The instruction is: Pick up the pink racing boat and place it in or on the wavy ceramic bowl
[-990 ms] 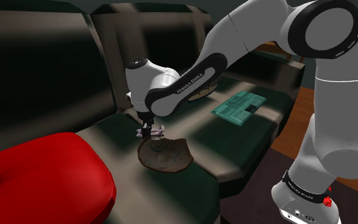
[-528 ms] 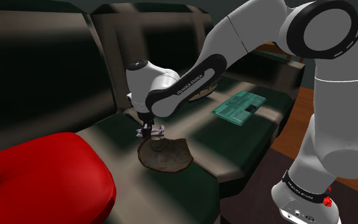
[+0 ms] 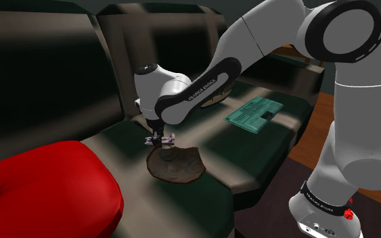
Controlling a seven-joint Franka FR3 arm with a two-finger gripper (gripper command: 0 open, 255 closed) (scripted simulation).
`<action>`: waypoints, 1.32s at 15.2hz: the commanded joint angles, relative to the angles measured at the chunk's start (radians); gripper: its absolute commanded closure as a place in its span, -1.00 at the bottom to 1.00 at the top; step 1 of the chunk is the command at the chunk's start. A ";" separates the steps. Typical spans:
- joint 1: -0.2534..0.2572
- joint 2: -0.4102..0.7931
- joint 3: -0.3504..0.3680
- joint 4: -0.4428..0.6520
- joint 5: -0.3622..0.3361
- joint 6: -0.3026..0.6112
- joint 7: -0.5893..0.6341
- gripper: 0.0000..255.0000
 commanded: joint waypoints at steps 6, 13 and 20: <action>-0.003 -0.022 0.005 0.011 0.013 -0.031 -0.014 1.00; -0.007 -0.068 0.014 0.045 0.042 -0.106 -0.044 1.00; -0.009 -0.106 0.021 0.090 0.066 -0.185 -0.072 1.00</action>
